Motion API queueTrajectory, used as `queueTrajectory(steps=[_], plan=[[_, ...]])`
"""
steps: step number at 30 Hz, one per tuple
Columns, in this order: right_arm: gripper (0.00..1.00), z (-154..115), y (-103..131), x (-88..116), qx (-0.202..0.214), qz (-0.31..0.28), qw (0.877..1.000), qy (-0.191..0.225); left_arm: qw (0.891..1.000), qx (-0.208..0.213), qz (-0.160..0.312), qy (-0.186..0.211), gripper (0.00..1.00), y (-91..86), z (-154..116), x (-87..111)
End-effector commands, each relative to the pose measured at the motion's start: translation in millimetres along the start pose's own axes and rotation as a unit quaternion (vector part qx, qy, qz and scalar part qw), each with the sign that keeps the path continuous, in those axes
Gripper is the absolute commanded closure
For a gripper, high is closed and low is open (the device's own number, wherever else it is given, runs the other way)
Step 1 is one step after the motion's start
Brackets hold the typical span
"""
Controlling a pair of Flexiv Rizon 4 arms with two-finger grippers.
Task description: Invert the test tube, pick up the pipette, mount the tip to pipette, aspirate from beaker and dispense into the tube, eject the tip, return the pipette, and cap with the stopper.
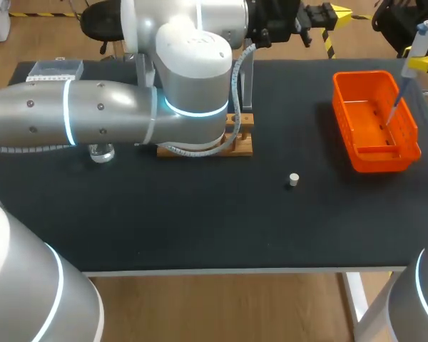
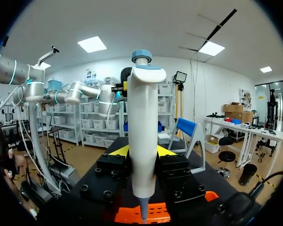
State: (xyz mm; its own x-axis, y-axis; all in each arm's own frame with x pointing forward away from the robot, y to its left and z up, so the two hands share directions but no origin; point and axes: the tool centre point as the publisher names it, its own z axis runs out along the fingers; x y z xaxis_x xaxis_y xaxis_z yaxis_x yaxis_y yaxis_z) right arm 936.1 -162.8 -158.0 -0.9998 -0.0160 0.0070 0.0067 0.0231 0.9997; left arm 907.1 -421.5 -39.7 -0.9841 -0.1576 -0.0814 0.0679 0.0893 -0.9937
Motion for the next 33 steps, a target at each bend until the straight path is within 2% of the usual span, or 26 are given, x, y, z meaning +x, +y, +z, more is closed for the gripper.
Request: queueTrajectory(steps=[1,19,33], plan=[[1.0,1.1,0.8,1.5,0.001,0.0,1.0,-0.002,1.0,0.006,-0.001,0.004,1.0,0.3,20.2,-2.1],[1.0,1.1,0.8,1.5,0.001,0.0,1.0,-0.002,0.998,0.038,-0.025,0.036,1.0,4.0,70.6,8.3],[1.0,1.1,0.8,1.5,0.001,0.0,1.0,-0.002,0.998,0.042,-0.025,0.048,1.0,2.5,101.4,14.5]])
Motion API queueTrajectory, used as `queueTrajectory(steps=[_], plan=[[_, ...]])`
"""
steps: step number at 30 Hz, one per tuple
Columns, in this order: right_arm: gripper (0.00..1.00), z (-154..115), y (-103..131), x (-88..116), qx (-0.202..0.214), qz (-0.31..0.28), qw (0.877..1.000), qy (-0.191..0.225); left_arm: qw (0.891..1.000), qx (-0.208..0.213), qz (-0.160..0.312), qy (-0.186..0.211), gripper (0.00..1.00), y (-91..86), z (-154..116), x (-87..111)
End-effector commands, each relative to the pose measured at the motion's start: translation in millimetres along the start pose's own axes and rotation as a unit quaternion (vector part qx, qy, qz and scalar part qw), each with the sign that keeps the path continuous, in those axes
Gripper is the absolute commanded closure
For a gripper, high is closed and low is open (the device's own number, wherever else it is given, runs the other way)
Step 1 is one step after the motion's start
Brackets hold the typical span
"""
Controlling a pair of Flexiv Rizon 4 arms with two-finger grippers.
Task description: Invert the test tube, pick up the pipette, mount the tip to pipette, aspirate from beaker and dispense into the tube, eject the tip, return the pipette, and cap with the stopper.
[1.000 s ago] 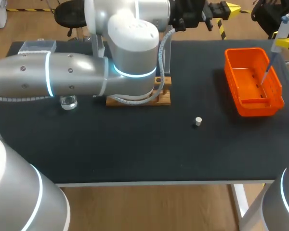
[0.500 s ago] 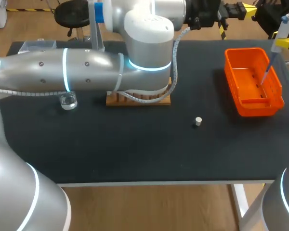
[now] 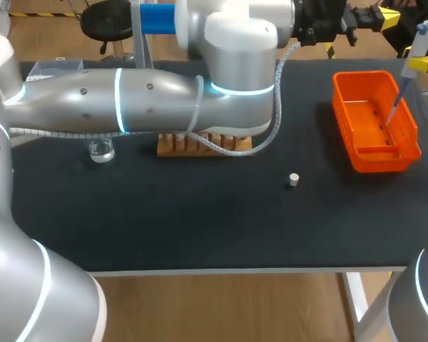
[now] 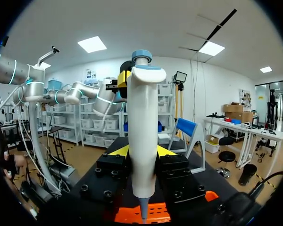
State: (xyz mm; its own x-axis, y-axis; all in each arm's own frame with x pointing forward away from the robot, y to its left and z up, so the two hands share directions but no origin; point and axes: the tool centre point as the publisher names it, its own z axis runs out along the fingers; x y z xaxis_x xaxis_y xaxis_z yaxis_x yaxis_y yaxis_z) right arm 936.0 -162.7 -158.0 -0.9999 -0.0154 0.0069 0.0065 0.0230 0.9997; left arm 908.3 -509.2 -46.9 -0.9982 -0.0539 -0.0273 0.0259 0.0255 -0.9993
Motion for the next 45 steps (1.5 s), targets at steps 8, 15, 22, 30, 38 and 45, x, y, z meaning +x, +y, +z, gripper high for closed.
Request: queueTrajectory(steps=[8,15,22,30,38,45], plan=[[1.0,1.0,0.8,1.4,0.002,0.0,1.0,-0.002,1.0,0.012,0.008,-0.006,1.0,5.2,27.3,-1.8],[1.0,1.0,0.8,1.4,0.002,0.0,1.0,-0.002,1.0,0.009,0.02,0.001,1.0,4.7,41.8,-4.9],[1.0,1.0,0.8,1.4,0.002,0.0,1.0,-0.002,1.0,0.007,0.018,0.005,1.0,6.7,50.3,-8.0],[1.0,1.0,0.8,1.4,0.002,0.0,1.0,-0.002,1.0,0.005,0.01,0.007,1.0,6.8,56.3,-11.8],[1.0,1.0,0.8,1.4,0.002,0.0,1.0,-0.002,1.0,0.002,-0.008,0.009,1.0,7.9,59.0,-12.2],[1.0,1.0,0.8,1.4,0.002,0.0,1.0,-0.002,1.0,0.0,-0.01,0.011,1.0,10.2,63.5,-13.2]])
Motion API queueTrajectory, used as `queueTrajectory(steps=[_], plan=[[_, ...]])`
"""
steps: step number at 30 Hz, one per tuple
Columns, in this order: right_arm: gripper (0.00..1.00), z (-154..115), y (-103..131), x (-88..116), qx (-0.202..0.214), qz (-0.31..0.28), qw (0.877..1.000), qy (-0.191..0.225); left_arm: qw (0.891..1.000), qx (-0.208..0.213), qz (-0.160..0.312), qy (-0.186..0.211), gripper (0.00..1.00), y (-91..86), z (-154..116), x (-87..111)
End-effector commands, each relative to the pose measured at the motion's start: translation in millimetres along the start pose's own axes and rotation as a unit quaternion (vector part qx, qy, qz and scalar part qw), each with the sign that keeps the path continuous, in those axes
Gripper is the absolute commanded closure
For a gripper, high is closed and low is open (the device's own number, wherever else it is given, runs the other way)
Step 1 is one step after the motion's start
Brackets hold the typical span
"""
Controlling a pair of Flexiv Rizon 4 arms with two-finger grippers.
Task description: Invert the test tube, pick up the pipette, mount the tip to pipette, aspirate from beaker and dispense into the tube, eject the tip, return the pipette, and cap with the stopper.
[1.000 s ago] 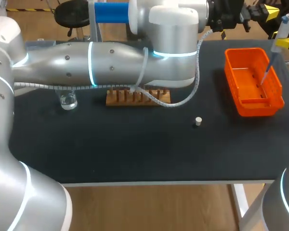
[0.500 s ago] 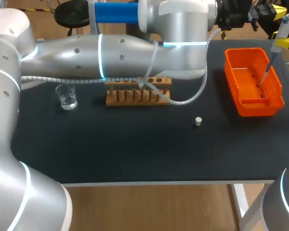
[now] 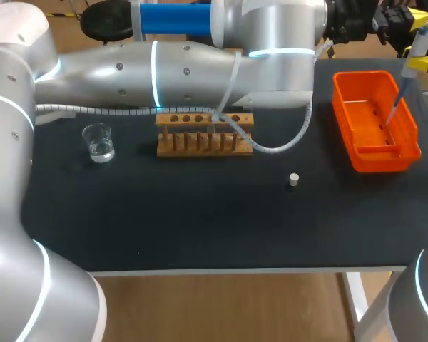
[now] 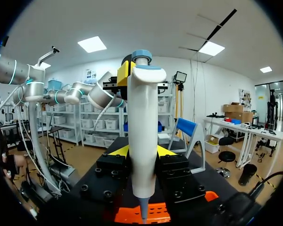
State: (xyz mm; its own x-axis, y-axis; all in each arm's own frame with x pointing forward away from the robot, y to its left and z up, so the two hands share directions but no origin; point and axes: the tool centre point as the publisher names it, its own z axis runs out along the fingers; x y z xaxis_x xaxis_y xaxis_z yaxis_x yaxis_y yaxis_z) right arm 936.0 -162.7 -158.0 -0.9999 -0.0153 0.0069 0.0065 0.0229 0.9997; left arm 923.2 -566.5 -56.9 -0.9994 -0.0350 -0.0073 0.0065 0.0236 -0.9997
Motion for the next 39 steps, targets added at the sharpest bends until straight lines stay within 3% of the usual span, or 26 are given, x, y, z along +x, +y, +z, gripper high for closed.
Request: queueTrajectory(steps=[1,39], plan=[[1.0,1.0,0.8,1.3,0.002,0.0,1.0,-0.002,1.0,-0.003,0.0,0.002,1.0,1.7,5.9,-1.8],[1.0,1.0,0.8,1.3,0.002,0.0,1.0,-0.002,1.0,-0.012,-0.015,0.002,1.0,16.6,11.4,-10.9]])
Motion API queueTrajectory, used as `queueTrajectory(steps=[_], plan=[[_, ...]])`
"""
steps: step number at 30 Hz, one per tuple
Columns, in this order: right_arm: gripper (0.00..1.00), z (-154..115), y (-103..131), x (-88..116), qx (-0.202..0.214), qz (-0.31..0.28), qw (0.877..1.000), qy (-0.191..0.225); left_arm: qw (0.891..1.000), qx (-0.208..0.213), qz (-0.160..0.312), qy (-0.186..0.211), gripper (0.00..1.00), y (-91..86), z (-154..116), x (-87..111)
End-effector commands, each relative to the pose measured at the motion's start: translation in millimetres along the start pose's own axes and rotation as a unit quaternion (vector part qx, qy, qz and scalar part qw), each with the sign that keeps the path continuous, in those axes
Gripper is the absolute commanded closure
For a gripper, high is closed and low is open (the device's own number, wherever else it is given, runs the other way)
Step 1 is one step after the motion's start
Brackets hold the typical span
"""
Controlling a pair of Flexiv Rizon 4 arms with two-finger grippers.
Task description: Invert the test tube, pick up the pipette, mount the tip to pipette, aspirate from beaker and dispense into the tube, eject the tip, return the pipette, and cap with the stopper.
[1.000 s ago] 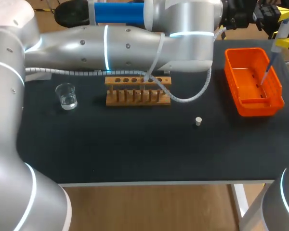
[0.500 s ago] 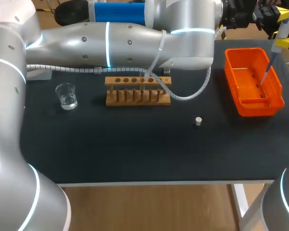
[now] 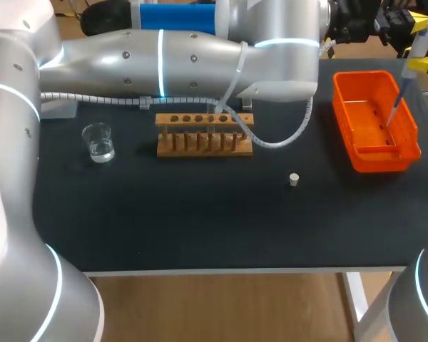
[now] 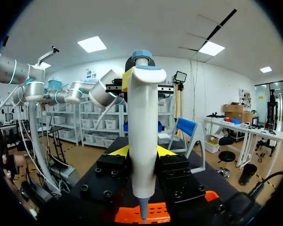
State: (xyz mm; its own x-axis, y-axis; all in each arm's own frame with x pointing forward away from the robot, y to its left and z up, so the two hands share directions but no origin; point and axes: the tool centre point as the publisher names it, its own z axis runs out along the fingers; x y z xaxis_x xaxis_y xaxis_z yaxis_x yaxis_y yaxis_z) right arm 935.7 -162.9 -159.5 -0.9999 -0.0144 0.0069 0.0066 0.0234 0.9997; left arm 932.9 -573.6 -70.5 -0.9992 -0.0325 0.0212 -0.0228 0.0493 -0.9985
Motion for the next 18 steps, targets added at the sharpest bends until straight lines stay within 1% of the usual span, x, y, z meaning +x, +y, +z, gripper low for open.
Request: queueTrajectory(steps=[1,18], plan=[[1.0,1.1,2.3,1.1,0.001,0.0,1.0,-0.001,1.0,0.001,-0.001,0.0,1.0,3.3,3.9,-1.8],[1.0,1.1,2.3,1.1,0.001,0.0,1.0,-0.001,1.0,-0.008,-0.005,0.005,1.0,8.9,5.6,-0.9]])
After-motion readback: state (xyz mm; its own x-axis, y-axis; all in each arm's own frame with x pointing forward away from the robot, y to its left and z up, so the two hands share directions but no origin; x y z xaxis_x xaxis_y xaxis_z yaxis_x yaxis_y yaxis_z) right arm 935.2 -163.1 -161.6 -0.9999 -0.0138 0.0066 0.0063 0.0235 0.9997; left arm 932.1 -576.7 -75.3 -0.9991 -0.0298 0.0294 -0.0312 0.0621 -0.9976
